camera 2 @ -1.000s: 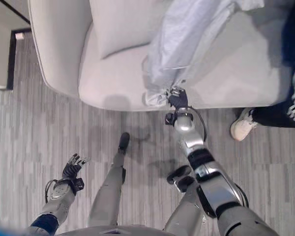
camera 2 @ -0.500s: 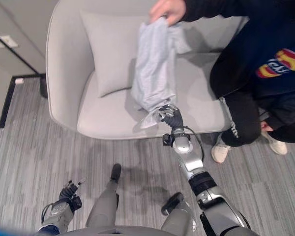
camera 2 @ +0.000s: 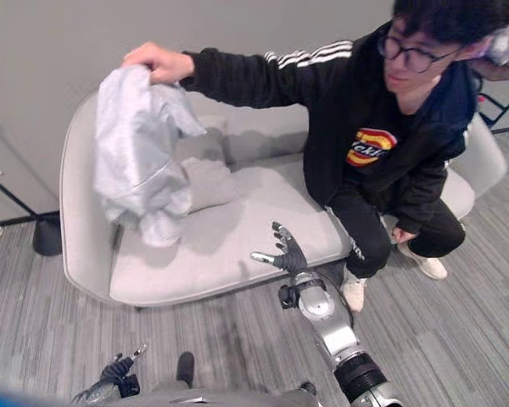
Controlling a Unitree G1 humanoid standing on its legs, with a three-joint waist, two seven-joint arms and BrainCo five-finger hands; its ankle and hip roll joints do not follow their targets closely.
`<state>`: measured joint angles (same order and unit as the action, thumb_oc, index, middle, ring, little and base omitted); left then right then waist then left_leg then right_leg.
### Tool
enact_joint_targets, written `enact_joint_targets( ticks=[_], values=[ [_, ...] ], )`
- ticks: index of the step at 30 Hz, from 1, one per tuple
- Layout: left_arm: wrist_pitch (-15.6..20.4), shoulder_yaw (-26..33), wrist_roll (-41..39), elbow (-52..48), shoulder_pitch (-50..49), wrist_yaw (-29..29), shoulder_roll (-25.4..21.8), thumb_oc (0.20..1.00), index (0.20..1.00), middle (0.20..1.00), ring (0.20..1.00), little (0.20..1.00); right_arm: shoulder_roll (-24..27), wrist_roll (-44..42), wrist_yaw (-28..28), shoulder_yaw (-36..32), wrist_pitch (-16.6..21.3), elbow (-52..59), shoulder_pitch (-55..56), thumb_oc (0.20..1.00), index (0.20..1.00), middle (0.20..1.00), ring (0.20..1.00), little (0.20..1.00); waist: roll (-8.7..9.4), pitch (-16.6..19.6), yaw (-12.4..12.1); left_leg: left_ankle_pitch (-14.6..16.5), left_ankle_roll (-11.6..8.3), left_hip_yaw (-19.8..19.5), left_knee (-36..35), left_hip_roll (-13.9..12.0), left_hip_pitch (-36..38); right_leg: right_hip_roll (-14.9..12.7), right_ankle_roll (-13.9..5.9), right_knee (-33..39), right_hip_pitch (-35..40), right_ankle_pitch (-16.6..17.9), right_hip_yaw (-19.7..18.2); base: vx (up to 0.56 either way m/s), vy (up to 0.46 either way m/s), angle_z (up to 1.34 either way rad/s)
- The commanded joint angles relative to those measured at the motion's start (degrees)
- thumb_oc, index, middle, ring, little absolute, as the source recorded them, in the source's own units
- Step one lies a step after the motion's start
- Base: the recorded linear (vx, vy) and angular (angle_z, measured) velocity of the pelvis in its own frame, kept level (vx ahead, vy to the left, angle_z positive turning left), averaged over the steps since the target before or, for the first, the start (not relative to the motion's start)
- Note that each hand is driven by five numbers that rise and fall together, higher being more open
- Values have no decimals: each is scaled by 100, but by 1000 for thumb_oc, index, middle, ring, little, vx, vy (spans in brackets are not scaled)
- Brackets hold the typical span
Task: Hang the clothes on the sofa on the clothes rack.
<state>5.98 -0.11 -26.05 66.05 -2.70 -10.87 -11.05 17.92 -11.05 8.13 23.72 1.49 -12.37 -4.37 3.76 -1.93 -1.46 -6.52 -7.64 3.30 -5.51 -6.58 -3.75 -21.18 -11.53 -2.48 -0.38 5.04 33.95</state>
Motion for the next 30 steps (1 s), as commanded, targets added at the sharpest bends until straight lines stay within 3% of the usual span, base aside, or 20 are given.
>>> enact_joint_targets(
  ticks=[1, 6, 8, 9, 10, 12, 14, 16, 17, 18, 21, 30],
  values=[
    [25, -10, 329, 283, 294, -24, -174, 1000, 1000, 1000, 1000, 1000, -158, 221, -29, 0, 213, 97, -485, 1000, 1000, 1000, 1000, 1000, 209, -153, -141, 1066, 248, 252, 51, 315, 452, -710, -347, -185, -391, 822, 56, -17, 109, -10],
    [-64, 132, 512, 582, 289, 9, -251, 1000, 1000, 1000, 1000, 1000, -342, -226, -137, 47, 225, 17, -438, 1000, 1000, 1000, 1000, 1000, 299, -45, -186, 1269, 343, 347, 51, 484, 725, -809, -347, -62, -210, 1037, -49, -2, 106, -15],
    [-151, 197, 687, 811, 285, 21, -320, 1000, 1000, 1000, 1000, 1000, -515, -1364, -377, 69, 304, -232, -352, 1000, 1000, 1000, 1000, 1000, 335, -4, -220, 1309, 419, 320, 51, 598, 840, -881, -347, -112, -114, 990, -136, -31, 163, -9],
    [-169, 235, 683, 970, 320, 17, -344, 1000, 1000, 1000, 1000, 1000, -632, -2071, -502, 87, 365, -379, -294, 1000, 1000, 1000, 1000, 1000, 394, -7, -140, 1182, 489, 319, 51, 665, 847, -899, -347, -220, -180, 1058, -421, -44, 91, -3],
    [-168, 236, 683, 971, 321, 17, -344, 1000, 1000, 1000, 1000, 1000, -632, -2072, -503, 87, 366, -381, -296, 1000, 1000, 1000, 1000, 1000, 395, -8, -147, 1184, 488, 327, 51, 666, 849, -900, -347, -227, -189, 1055, -433, -54, 81, 4],
    [-168, 304, 588, 1068, 326, -44, -391, 1000, 1000, 1000, 1000, 1000, -664, -2432, -542, 140, 398, -372, -236, 1000, 1000, 1000, 1000, 1000, 355, -50, -26, 1131, 533, 285, 68, 639, 885, -585, -347, -415, -295, 776, -1247, -25, 74, 5],
    [-158, 301, 542, 1074, 278, -30, -422, 1000, 1000, 1000, 1000, 1000, -644, -2723, -680, 218, 432, -263, -134, 1000, 1000, 1000, 1000, 1000, 278, -62, 10, 1079, 585, 275, 96, 577, 897, -107, -196, -640, -373, 103, -1829, -21, 94, 17],
    [-166, 236, 620, 1077, 229, 24, -455, 1000, 1000, 1000, 1000, 1000, -567, -3017, -814, 246, 451, -252, -34, 1000, 1000, 1000, 1000, 1000, 202, -40, 27, 1025, 639, 192, 118, 560, 877, 332, -5, -934, -373, -379, -2010, -5, 55, 41],
    [-166, 236, 620, 1077, 228, 24, -455, 1000, 1000, 1000, 1000, 1000, -567, -3017, -814, 246, 451, -252, -34, 1000, 1000, 1000, 1000, 1000, 202, -37, 27, 1025, 639, 192, 118, 560, 875, 332, -4, -934, -376, -379, -2011, -5, 36, 5],
    [-159, 213, 640, 1095, 220, 49, -472, 1000, 1000, 1000, 1000, 1000, -570, -3276, -869, 230, 473, -306, 26, 1000, 1000, 1000, 1000, 1000, 164, -28, 51, 983, 679, 135, 145, 585, 840, 705, 111, -1125, -396, -630, -2147, -9, 19, -6],
    [-141, 194, 468, 991, 186, 76, -390, 1000, 1000, 1000, 1000, 1000, -651, -3888, -904, 101, 505, -503, 188, 1000, 1000, 1000, 1000, 1000, 227, -30, 20, 957, 686, -70, 207, 717, 785, 1113, 340, -838, -206, -842, -2379, 15, -47, 31],
    [-138, 211, 278, 1032, -14, 172, -280, 1000, 1000, 1000, 1000, 1000, -585, -4034, -1093, -189, 547, -741, 402, 1000, 1000, 1000, 1000, 1000, 213, 165, -26, 920, 504, -363, 225, 487, 739, 1264, 434, -390, 145, -928, -2069, 58, -107, 24]
  ],
)
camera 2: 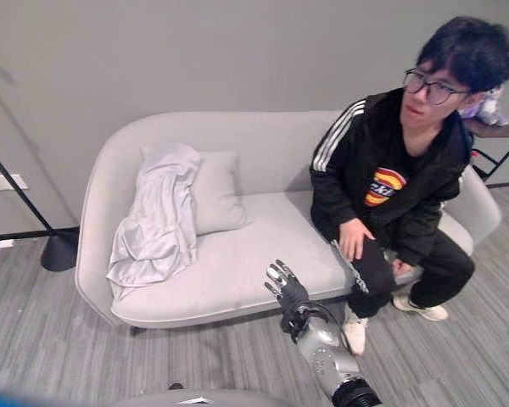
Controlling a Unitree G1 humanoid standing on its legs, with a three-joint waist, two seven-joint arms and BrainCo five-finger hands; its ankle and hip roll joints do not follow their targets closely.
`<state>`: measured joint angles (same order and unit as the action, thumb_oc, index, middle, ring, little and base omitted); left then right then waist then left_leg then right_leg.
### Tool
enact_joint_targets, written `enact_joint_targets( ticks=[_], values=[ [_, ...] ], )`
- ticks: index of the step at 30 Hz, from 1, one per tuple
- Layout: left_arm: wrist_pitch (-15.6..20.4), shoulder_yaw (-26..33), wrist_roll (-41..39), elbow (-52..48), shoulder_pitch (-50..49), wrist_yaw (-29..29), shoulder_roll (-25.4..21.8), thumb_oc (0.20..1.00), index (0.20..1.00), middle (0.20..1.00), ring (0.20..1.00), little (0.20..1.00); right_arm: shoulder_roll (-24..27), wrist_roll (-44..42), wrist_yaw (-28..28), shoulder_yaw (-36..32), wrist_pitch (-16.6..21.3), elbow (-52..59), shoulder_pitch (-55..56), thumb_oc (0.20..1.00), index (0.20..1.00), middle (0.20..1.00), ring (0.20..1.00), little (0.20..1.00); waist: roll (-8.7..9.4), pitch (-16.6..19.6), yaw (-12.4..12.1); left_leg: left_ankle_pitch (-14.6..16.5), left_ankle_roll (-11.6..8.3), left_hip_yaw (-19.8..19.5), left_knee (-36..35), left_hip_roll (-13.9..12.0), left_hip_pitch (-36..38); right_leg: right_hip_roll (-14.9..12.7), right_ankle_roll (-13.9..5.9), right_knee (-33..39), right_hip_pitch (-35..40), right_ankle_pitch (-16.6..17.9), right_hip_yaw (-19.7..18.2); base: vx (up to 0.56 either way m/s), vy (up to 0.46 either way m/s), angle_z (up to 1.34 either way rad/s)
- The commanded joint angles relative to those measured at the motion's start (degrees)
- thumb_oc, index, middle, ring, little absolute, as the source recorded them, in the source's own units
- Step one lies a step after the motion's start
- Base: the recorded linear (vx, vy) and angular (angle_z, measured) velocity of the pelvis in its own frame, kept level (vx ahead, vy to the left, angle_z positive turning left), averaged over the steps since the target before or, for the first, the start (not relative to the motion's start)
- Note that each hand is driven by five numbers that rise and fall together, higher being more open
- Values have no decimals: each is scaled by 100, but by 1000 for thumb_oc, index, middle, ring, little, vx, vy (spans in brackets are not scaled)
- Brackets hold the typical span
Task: Hang the clothes on the sofa on the clothes rack.
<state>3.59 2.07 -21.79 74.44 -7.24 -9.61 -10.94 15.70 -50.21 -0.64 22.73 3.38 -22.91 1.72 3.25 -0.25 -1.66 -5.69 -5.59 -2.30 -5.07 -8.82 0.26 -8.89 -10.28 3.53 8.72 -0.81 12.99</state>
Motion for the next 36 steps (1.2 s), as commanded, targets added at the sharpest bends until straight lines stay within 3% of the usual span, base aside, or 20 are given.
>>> enact_joint_targets(
  ticks=[1, 6, 9, 11, 13, 15, 16, 17, 18, 21, 22, 24, 25, 26, 27, 29, 30, 32, 34, 36],
  values=[
    [106, 17, -166, 191, 447, 51, -298, 1000, 1000, 1000, 1000, 1000, -344, -63, -216, -83, 371, 304, -196, 1000, 1000, 1000, 1000, 1000, 274, 3, -18, 838, 270, 181, 197, 672, 337, 56, 324, -942, -721, -349, 66, 70, -171, 23],
    [205, -98, -388, 53, 487, 33, -197, 1000, 1000, 1000, 1000, 1000, -417, -262, -196, -80, 443, 46, -291, 1000, 1000, 1000, 1000, 1000, 311, -73, -119, 952, 143, 50, 643, 548, 140, 169, 407, -642, -536, -303, 130, 30, -143, 20],
    [322, -160, -960, -153, 559, -32, -29, 1000, 1000, 1000, 1000, 1000, -365, -558, -185, -23, 469, -112, -499, 1000, 1000, 1000, 1000, 1000, 271, -413, -248, 1000, -64, 143, 1912, 476, -612, 148, 563, -569, -378, -414, 343, -62, -64, 28],
    [379, -116, -1230, -273, 589, -116, 25, 1000, 1000, 1000, 1000, 1000, -322, -689, -166, 3, 417, -198, -572, 1000, 1000, 1000, 1000, 1000, 223, -478, -271, 656, -117, 534, 1978, 41, -851, 142, 572, -500, -231, -467, 521, 54, 64, 68],
    [380, -63, -1336, -387, 564, -123, 21, 1000, 1000, 1000, 1000, 1000, -262, -709, -221, 67, 306, -119, -578, 1000, 1000, 1000, 1000, 1000, 225, -458, -320, 440, -127, 778, 1466, -315, -779, 87, 507, -480, -159, -481, 579, 154, 133, 64],
    [374, -118, -1230, -370, 624, -129, -10, 1000, 1000, 1000, 1000, 1000, -183, -644, -281, 144, 240, -109, -637, 1000, 1000, 1000, 1000, 1000, 208, -420, -317, -13, -239, 799, 920, -650, -816, 44, 438, -527, -112, -534, 630, 150, 148, 13],
    [374, -118, -1230, -370, 624, -129, -10, 1000, 1000, 1000, 1000, 1000, -183, -644, -281, 144, 240, -109, -637, 1000, 1000, 1000, 1000, 1000, 209, -422, -317, -15, -239, 800, 916, -650, -812, 43, 439, -527, -110, -534, 629, 212, 235, -5],
    [405, -200, -1198, -331, 705, -112, -22, 1000, 1000, 1000, 1000, 1000, -76, -498, -285, 214, 210, -150, -753, 1000, 1000, 1000, 1000, 1000, 169, -421, -315, -379, -352, 750, 431, -980, -863, -34, 360, -585, -53, -597, 613, 405, 535, 27],
    [438, -233, -1363, -275, 762, -136, -17, 1000, 1000, 1000, 1000, 1000, -49, -366, -282, 301, 124, -280, -913, 1000, 1000, 1000, 1000, 1000, 85, -389, -339, -653, -583, 356, 189, -1277, -819, -212, 230, -635, 71, -631, 441, 405, 534, 49],
    [426, -268, -1287, -248, 741, -102, 0, 1000, 1000, 1000, 1000, 1000, -57, -319, -295, 337, 66, -304, -897, 1000, 1000, 1000, 1000, 1000, 52, -341, -332, -629, -674, 102, 404, -1261, -837, -361, 134, -614, 179, -563, 357, 283, 411, 22],
    [406, -289, -1059, -83, 742, -41, 16, 1000, 1000, 1000, 1000, 1000, -37, -261, -372, 328, -4, -302, -753, 1000, 1000, 1000, 1000, 1000, 18, -220, -278, -223, -642, 223, 710, -1161, -875, -591, 29, -522, 327, -472, 423, 299, 448, -18],
    [359, -351, -924, -73, 727, -6, 21, 1000, 1000, 1000, 1000, 1000, -56, -197, -371, 303, -38, -343, -666, 1000, 1000, 1000, 1000, 1000, 24, -173, -272, 22, -595, 236, 937, -1017, -931, -763, -29, -506, 345, -374, 424, 260, 457, -9],
    [341, -421, -666, -39, 763, -19, -51, 1000, 1000, 1000, 1000, 1000, -145, 37, -354, 241, -75, -438, -586, 1000, 1000, 1000, 1000, 1000, 127, -152, -281, 323, -465, 272, 1273, -681, -1031, -1153, -168, -614, 279, 37, 386, 228, 447, -6],
    [341, -421, -665, -39, 763, -19, -52, 1000, 1000, 1000, 1000, 1000, -147, 38, -354, 240, -75, -438, -586, 1000, 1000, 1000, 1000, 1000, 135, -149, -283, 329, -460, 276, 1282, -672, -1036, -1163, -173, -615, 275, 38, 383, 208, 435, 3],
    [307, -477, -474, -58, 793, 23, -142, 1000, 1000, 1000, 1000, 1000, -217, 120, -337, 227, -84, -458, -544, 1000, 1000, 1000, 1000, 1000, 225, -144, -302, 447, -343, 367, 1357, -499, -1067, -1370, -213, -752, 200, 326, 362, 124, 291, 6],
    [277, -543, -338, -174, 884, 5, -320, 1000, 1000, 1000, 1000, 1000, -326, 132, -381, 232, -126, -445, -538, 1000, 1000, 1000, 1000, 1000, 302, -171, -325, 622, -107, 497, 1352, -198, -1078, -1670, -194, -1142, -66, 692, 296, 168, 507, -6],
    [236, -543, -240, -194, 969, -8, -489, 1000, 1000, 1000, 1000, 1000, -410, 345, -269, 231, -110, -512, -596, 1000, 1000, 1000, 1000, 1000, 320, -236, -275, 774, 147, 589, 1335, 95, -982, -1944, -73, -1689, -358, 1030, 282, 119, 440, -17],
    [216, -518, -194, -183, 992, -37, -572, 1000, 1000, 1000, 1000, 1000, -429, 476, -194, 219, -49, -504, -654, 1000, 1000, 1000, 1000, 1000, 339, -308, -241, 839, 263, 680, 1342, 213, -902, -2117, -32, -1939, -511, 1271, 328, 76, 333, -3],
    [172, -499, -4, -107, 998, -40, -660, 1000, 1000, 1000, 1000, 1000, -442, 814, -58, 181, 56, -411, -679, 1000, 1000, 1000, 1000, 1000, 329, -393, -169, 944, 386, 838, 1252, 316, -665, -2167, 17, -2206, -648, 1297, 513, 126, 344, -34],
    [146, -363, 95, -49, 917, -11, -759, 1000, 1000, 1000, 1000, 1000, -242, 1347, 140, 44, 139, -137, -578, 1000, 1000, 1000, 1000, 1000, 253, -464, 19, 983, 485, 937, 1012, 388, -363, -1602, 146, -2210, -972, 726, 446, 169, 290, -55]
  ],
)
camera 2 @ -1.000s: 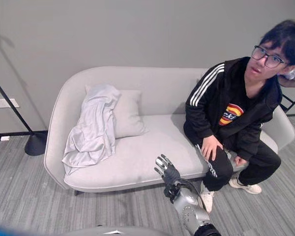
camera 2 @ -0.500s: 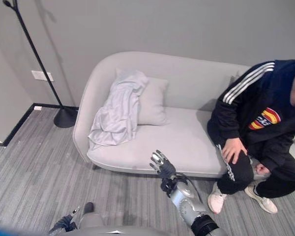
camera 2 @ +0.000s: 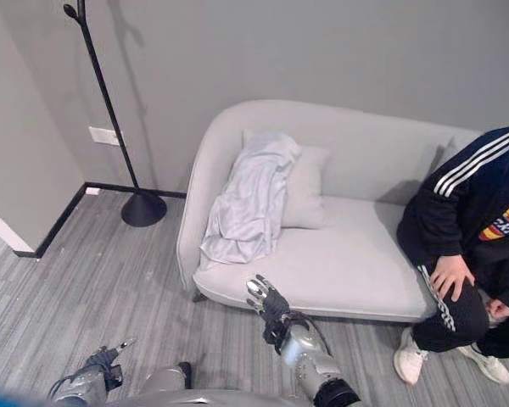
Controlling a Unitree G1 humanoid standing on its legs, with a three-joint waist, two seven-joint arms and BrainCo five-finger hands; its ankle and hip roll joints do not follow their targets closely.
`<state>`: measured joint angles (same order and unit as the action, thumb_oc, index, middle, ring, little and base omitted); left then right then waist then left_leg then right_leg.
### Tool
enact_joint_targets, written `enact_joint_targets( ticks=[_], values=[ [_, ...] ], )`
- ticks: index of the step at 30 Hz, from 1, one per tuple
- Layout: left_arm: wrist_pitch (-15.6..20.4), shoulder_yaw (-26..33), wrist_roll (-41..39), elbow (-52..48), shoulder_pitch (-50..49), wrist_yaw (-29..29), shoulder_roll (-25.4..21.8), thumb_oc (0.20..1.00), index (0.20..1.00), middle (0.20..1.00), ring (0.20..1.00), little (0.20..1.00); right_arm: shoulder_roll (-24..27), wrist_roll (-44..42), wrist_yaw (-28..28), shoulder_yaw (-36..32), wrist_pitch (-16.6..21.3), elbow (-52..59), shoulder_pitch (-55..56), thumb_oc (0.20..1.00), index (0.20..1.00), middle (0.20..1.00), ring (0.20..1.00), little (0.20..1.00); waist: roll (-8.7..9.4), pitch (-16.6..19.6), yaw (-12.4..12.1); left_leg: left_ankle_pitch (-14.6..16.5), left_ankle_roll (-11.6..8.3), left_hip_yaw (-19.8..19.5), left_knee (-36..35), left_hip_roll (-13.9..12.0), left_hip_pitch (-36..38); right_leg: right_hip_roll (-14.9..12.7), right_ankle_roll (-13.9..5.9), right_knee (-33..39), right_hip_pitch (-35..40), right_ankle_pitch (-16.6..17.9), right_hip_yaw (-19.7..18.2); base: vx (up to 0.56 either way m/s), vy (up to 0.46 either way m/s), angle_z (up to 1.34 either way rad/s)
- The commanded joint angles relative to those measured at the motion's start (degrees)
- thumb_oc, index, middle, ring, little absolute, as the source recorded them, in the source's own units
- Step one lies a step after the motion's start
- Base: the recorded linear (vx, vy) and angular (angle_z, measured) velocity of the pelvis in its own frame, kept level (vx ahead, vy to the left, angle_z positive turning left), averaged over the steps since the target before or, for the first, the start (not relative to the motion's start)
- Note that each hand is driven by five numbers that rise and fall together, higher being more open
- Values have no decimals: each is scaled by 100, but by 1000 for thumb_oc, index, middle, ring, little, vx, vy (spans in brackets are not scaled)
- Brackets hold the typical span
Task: Hang the clothes on the sofa on the clothes rack.
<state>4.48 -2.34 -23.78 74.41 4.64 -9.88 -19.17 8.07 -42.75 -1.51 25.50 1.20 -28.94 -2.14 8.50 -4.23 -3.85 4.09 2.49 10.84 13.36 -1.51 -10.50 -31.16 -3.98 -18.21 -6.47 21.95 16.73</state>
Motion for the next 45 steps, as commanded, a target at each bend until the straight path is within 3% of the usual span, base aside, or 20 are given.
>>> enact_joint_targets(
  ticks=[1, 3, 5, 8, 10, 12, 15, 16, 17, 18, 23, 26, 27, 28, 30, 32, 33, 38, 43, 45],
  values=[
    [75, 136, 302, -44, -313, 11, 57, 1000, 1000, 1000, 1000, 1000, 617, 797, 282, -328, 426, 550, -181, 1000, 1000, 1000, 1000, 1000, -308, -81, 268, 18, -320, -298, -902, -317, 799, 785, -469, 80, 487, -1728, 155, 103, 139, -54],
    [121, 282, 206, -138, -347, -73, 147, 1000, 1000, 1000, 1000, 1000, 938, 1607, 659, -647, 548, 647, -300, 1000, 1000, 1000, 1000, 1000, -344, -221, 364, 141, -313, -102, -1039, -228, 1107, 1158, -484, 756, 162, -1846, 439, 126, 72, -51],
    [172, 336, 191, -139, -280, -125, 286, 1000, 1000, 1000, 1000, 1000, 1112, 2192, 1001, -881, 608, 754, -442, 1000, 1000, 1000, 1000, 1000, -313, -337, 446, 237, -398, -67, -1011, -273, 1224, 1251, -635, 1315, -73, -1546, 128, 154, -116, -27],
    [225, 311, 161, -197, -208, -229, 459, 1000, 1000, 1000, 1000, 1000, 1154, 2973, 1394, -1034, 546, 972, -602, 1000, 1000, 1000, 1000, 1000, -258, -384, 477, 346, -610, -101, -888, -570, 1341, 874, -858, 1599, -316, -1026, -73, 273, -373, 4],
    [225, 389, 141, -218, -293, -200, 461, 1000, 1000, 1000, 1000, 1000, 1173, 3161, 1350, -967, 529, 943, -618, 1000, 1000, 1000, 1000, 1000, -169, -230, 418, 422, -761, -86, -944, -670, 1537, 885, -842, 1579, -151, -1256, 129, 414, -408, 10],
    [212, 612, -94, -251, -498, -216, 511, 1000, 1000, 1000, 1000, 1000, 1406, 3376, 1144, -869, 579, 1138, -510, 1000, 1000, 1000, 1000, 1000, -352, -33, 464, 343, -983, -149, -1145, -1211, 1873, 1234, -663, 850, -250, -1847, 243, 472, -464, 9],
    [253, 598, -200, -263, -483, -166, 524, 1000, 1000, 1000, 1000, 1000, 1530, 3305, 1060, -814, 692, 1182, -483, 1000, 1000, 1000, 1000, 1000, -502, 67, 535, -113, -1151, -258, -1101, -1568, 1810, 1536, -475, 672, -290, -2151, 391, 252, -365, 24],
    [310, 576, -266, -331, -451, -171, 550, 1000, 1000, 1000, 1000, 1000, 1610, 3324, 1005, -719, 765, 1120, -511, 1000, 1000, 1000, 1000, 1000, -592, 60, 509, -571, -1226, -305, -887, -1778, 1738, 1781, -343, 701, -253, -2301, 416, 172, -280, 13],
    [310, 576, -266, -331, -452, -171, 551, 1000, 1000, 1000, 1000, 1000, 1611, 3324, 1005, -719, 766, 1119, -512, 1000, 1000, 1000, 1000, 1000, -597, 64, 514, -572, -1229, -311, -886, -1784, 1731, 1786, -340, 706, -252, -2300, 422, 228, -418, 3],
    [392, 526, -333, -419, -418, -174, 584, 1000, 1000, 1000, 1000, 1000, 1653, 3339, 1046, -644, 867, 1113, -520, 1000, 1000, 1000, 1000, 1000, -620, 56, 483, -1229, -1251, -302, -482, -2007, 1578, 2045, -183, 955, -79, -2400, 459, 113, -227, -1],
    [420, 438, -350, -625, -519, -153, 678, 1000, 1000, 1000, 1000, 1000, 1725, 3444, 1153, -692, 935, 993, -437, 1000, 1000, 1000, 1000, 1000, -569, 20, 425, -1618, -1213, 2, 339, -2351, 1398, 2440, 37, 1578, 580, -2564, 513, 193, -269, -19],
    [488, 293, -333, -830, -606, -121, 795, 1000, 1000, 1000, 1000, 1000, 1934, 4035, 1314, -709, 873, 988, -474, 1000, 1000, 1000, 1000, 1000, -520, -54, 318, -978, -1071, -9, 497, -1906, 847, 2489, 75, 1879, 847, -2626, 516, 171, -141, -13],
    [487, 292, -332, -834, -610, -123, 796, 1000, 1000, 1000, 1000, 1000, 1933, 4041, 1316, -708, 873, 988, -472, 1000, 1000, 1000, 1000, 1000, -520, -47, 328, -965, -1062, -19, 513, -1900, 829, 2483, 70, 1880, 845, -2625, 526, 96, -76, 13],
    [545, 259, -343, -882, -614, -165, 818, 1000, 1000, 1000, 1000, 1000, 2023, 4402, 1452, -692, 843, 901, -590, 1000, 1000, 1000, 1000, 1000, -467, -85, 270, -650, -1039, 26, 268, -1705, 556, 2448, 58, 1920, 889, -2633, 555, 37, -17, 25],
    [620, 202, -416, -959, -602, -214, 841, 1000, 1000, 1000, 1000, 1000, 2045, 4712, 1564, -568, 822, 779, -775, 1000, 1000, 1000, 1000, 1000, -417, -148, 175, -478, -1018, -160, -5, -1438, 208, 2448, 56, 1932, 952, -2669, 504, 45, -2, 22],
    [739, 5, -615, -1237, -611, -186, 903, 1000, 1000, 1000, 1000, 1000, 2056, 5167, 1645, -177, 821, 546, -1231, 1000, 1000, 1000, 1000, 1000, -470, -259, 2, -1032, -1085, -631, -830, -1164, -63, 2534, 45, 1901, 1113, -2679, 463, 173, 109, -4],
    [789, -92, -664, -1189, -519, -218, 925, 1000, 1000, 1000, 1000, 1000, 2095, 5519, 1629, 233, 819, 443, -1604, 1000, 1000, 1000, 1000, 1000, -512, -285, -67, -1412, -1185, -765, -1193, -1297, -173, 2572, 17, 1832, 1262, -2766, 375, 312, 173, -43],
    [795, -295, -562, -1193, -493, -212, 989, 1000, 1000, 1000, 1000, 1000, 2058, 5640, 1463, 651, 846, 362, -1837, 1000, 1000, 1000, 1000, 1000, -548, -263, -114, -1598, -1263, -656, -1345, -1651, -28, 2500, -68, 1680, 1506, -2921, 217, 188, 149, -33],
    [690, -552, -183, -873, -356, -161, 1043, 1000, 1000, 1000, 1000, 1000, 1935, 5591, 1273, 819, 844, 289, -1764, 1000, 1000, 1000, 1000, 1000, -564, -141, -70, -1143, -1185, -748, -950, -1639, 83, 2200, -246, 1570, 1705, -2971, 95, 224, 270, -17],
    [642, -628, 93, -784, -323, -154, 963, 1000, 1000, 1000, 1000, 1000, 1906, 5775, 1324, 731, 797, 272, -1601, 1000, 1000, 1000, 1000, 1000, -466, -69, -76, -775, -1049, -613, -599, -1407, 85, 1831, -400, 1430, 1735, -2772, 111, 263, 357, 27]
  ],
)
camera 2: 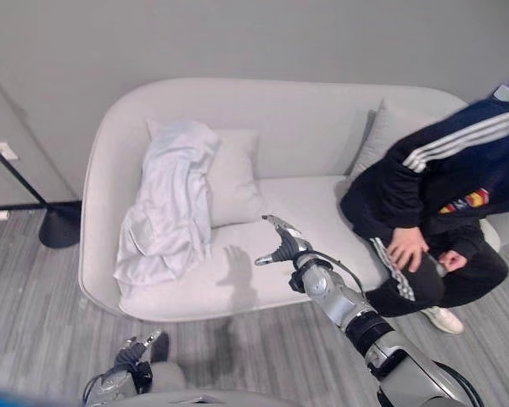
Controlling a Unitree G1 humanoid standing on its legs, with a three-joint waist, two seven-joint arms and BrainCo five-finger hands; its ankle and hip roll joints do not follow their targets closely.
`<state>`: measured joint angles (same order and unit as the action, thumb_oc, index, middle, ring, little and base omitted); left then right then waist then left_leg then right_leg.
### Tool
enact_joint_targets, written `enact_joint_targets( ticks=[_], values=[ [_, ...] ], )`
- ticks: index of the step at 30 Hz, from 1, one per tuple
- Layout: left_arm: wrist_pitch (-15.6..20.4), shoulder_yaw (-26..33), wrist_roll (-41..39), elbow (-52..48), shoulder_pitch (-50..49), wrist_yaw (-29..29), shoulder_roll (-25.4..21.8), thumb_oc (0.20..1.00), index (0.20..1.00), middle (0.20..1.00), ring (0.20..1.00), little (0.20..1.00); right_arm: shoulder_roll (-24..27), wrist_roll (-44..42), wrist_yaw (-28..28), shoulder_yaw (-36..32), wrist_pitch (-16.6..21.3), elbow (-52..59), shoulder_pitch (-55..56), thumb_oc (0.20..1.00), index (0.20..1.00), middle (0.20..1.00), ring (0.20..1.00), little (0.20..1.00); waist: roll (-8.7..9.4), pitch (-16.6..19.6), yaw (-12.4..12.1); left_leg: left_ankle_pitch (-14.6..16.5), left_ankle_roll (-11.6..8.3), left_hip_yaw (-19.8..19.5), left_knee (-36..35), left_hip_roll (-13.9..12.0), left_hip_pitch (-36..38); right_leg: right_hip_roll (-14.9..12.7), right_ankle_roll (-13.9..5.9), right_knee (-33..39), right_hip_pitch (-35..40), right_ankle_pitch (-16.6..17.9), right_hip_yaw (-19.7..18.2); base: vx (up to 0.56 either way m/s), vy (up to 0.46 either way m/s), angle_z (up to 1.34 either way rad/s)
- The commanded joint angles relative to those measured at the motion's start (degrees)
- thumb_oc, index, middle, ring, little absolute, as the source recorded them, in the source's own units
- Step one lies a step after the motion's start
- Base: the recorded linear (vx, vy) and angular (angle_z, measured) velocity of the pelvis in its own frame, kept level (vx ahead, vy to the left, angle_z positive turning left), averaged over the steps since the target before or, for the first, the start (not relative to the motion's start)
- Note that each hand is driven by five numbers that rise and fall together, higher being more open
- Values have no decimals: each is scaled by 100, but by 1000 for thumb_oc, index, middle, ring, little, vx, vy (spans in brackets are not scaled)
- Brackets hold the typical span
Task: Hang the clothes on the sofa on the clothes rack.
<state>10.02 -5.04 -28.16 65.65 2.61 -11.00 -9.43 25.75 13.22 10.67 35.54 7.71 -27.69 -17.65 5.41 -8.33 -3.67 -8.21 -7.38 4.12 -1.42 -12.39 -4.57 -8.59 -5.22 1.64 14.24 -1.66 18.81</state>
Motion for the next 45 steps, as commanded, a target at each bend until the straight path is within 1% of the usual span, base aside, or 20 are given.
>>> enact_joint_targets(
  ticks=[1, 3, 5, 6, 8, 9, 10, 11, 12, 14, 16, 20, 23, 26, 31, 34, 37, 39, 41, 45],
  values=[
    [88, -359, 532, 92, -120, -42, -13, 1000, 1000, 1000, 1000, 1000, 137, 179, 105, -275, 146, 150, -46, 1000, 1000, 1000, 1000, 1000, -149, 343, -99, 460, -57, 67, 885, -310, -509, -439, -283, -559, -341, -413, -101, 217, 302, 12],
    [23, -384, 748, 166, -62, -69, -105, 1000, 1000, 1000, 1000, 1000, 125, 334, 165, -413, 103, 187, 39, 1000, 1000, 1000, 1000, 1000, -88, 398, -92, 657, 109, 246, 823, -103, -380, -731, -409, -902, -528, -181, -74, 130, 275, 11],
    [-30, -392, 867, 100, -58, -82, -189, 1000, 1000, 1000, 1000, 1000, 97, 567, 277, -445, 10, 109, -56, 1000, 1000, 1000, 1000, 1000, -103, 330, -55, 798, 335, 387, 755, 109, -211, -1050, -485, -1663, -984, 369, -224, 69, 323, -11],
    [-57, -408, 942, 91, -32, -80, -257, 1000, 1000, 1000, 1000, 1000, 79, 653, 350, -483, -20, 69, -83, 1000, 1000, 1000, 1000, 1000, -145, 256, -10, 851, 426, 381, 756, 191, -160, -1123, -511, -2032, -1155, 609, -351, 80, 281, -22],
    [-75, -410, 1038, 136, -14, -101, -345, 1000, 1000, 1000, 1000, 1000, 16, 710, 462, -569, -17, 86, -29, 1000, 1000, 1000, 1000, 1000, -217, 224, 61, 948, 506, 356, 719, 257, -94, -1148, -502, -2359, -1467, 716, -525, 137, 175, 6],
    [-80, -349, 1045, 178, 50, -102, -431, 1000, 1000, 1000, 1000, 1000, -5, 789, 539, -592, -64, 120, -7, 1000, 1000, 1000, 1000, 1000, -257, 224, 132, 1009, 484, 277, 594, 319, 26, -1164, -430, -1943, -1634, 498, -472, 173, 25, 21],
    [-65, -318, 1020, 185, 75, -110, -466, 1000, 1000, 1000, 1000, 1000, 2, 845, 543, -564, -66, 120, -31, 1000, 1000, 1000, 1000, 1000, -256, 199, 164, 1027, 434, 225, 565, 317, 44, -1139, -425, -1504, -1622, 417, -391, 184, -125, 17],
    [-18, -279, 943, 135, 120, -133, -514, 1000, 1000, 1000, 1000, 1000, 13, 900, 523, -486, -103, 84, -138, 1000, 1000, 1000, 1000, 1000, -202, 115, 202, 1079, 329, 146, 560, 306, 69, -1123, -523, -575, -1825, 543, -428, 163, -258, 17],
    [15, -237, 911, 122, 150, -164, -519, 1000, 1000, 1000, 1000, 1000, -4, 1047, 482, -348, -113, 25, -120, 1000, 1000, 1000, 1000, 1000, -67, 123, 170, 1133, 261, 45, 661, 330, 18, -1087, -638, -107, -1607, 639, -563, 147, -281, 19],
    [82, -107, 668, 108, 181, -208, -491, 1000, 1000, 1000, 1000, 1000, 14, 1221, 532, -130, -98, -152, -199, 1000, 1000, 1000, 1000, 1000, -10, 160, 118, 1038, 192, -32, 587, 241, -47, -914, -625, 8, -1602, 685, -658, 75, -219, 61],
    [178, -37, 344, -51, 63, -184, -391, 1000, 1000, 1000, 1000, 1000, 66, 1588, 579, 146, -91, -388, -302, 1000, 1000, 1000, 1000, 1000, -35, 266, 42, 925, 100, -82, 420, 105, -65, -825, -628, 197, -1517, 713, -528, 97, -139, 74],
    [196, -270, 426, -34, 20, -135, -233, 1000, 1000, 1000, 1000, 1000, 124, 2039, 774, 471, -116, -673, -596, 1000, 1000, 1000, 1000, 1000, -121, 260, -24, 704, -64, -167, 171, -117, -192, -636, -576, 324, -1451, 610, -349, 65, -93, 24],
    [205, -402, 374, -2, 58, -151, -155, 1000, 1000, 1000, 1000, 1000, 18, 2343, 1082, 624, -183, -842, -790, 1000, 1000, 1000, 1000, 1000, -175, 174, -66, 648, -106, -231, 153, -183, -320, -585, -547, 336, -1502, 562, -289, -2, -40, 37],
    [252, -480, 270, -65, 31, -170, -155, 1000, 1000, 1000, 1000, 1000, -125, 2580, 1181, 950, -245, -1054, -1248, 1000, 1000, 1000, 1000, 1000, -207, -14, -196, 637, -125, -288, 240, -181, -548, -598, -545, 336, -1609, 568, -282, -37, -24, 14],
    [299, -460, 195, 107, 134, -303, -239, 1000, 1000, 1000, 1000, 1000, -523, 2566, 1402, 1121, -352, -1566, -1643, 1000, 1000, 1000, 1000, 1000, -246, -318, -304, 686, -118, -378, 535, -63, -994, -678, -534, 336, -1861, 688, -335, -50, 15, 1],
    [388, -535, 49, 54, 253, -406, -319, 1000, 1000, 1000, 1000, 1000, -789, 2407, 1641, 1099, -486, -2129, -1909, 1000, 1000, 1000, 1000, 1000, -351, -501, -407, 604, -98, -459, 532, 66, -1299, -780, -557, 334, -2129, 790, -301, -28, 55, 12],
    [406, -572, 30, 3, 289, -432, -331, 1000, 1000, 1000, 1000, 1000, -806, 2349, 1704, 1064, -504, -2177, -1984, 1000, 1000, 1000, 1000, 1000, -373, -517, -420, 567, -95, -470, 504, 108, -1372, -810, -570, 336, -2188, 817, -283, -9, 42, 10],
    [446, -773, 9, -215, 398, -508, -320, 1000, 1000, 1000, 1000, 1000, -912, 2019, 1905, 836, -545, -2299, -2127, 1000, 1000, 1000, 1000, 1000, -474, -592, -470, 421, -103, -490, 344, 216, -1515, -901, -611, 336, -2317, 878, -186, -5, 80, 12],
    [443, -856, -8, -238, 478, -520, -306, 1000, 1000, 1000, 1000, 1000, -1001, 1851, 1968, 766, -565, -2303, -2181, 1000, 1000, 1000, 1000, 1000, -493, -622, -483, 363, -108, -511, 241, 271, -1579, -950, -637, 336, -2368, 899, -130, -3, 54, 20],
    [463, -1069, 12, -390, 617, -564, -293, 1000, 1000, 1000, 1000, 1000, -1167, 1961, 2089, 908, -649, -2538, -2332, 1000, 1000, 1000, 1000, 1000, -600, -808, -579, 366, -98, -608, 271, 415, -1831, -1046, -686, 332, -2464, 971, -24, -33, 40, 19]
  ],
)
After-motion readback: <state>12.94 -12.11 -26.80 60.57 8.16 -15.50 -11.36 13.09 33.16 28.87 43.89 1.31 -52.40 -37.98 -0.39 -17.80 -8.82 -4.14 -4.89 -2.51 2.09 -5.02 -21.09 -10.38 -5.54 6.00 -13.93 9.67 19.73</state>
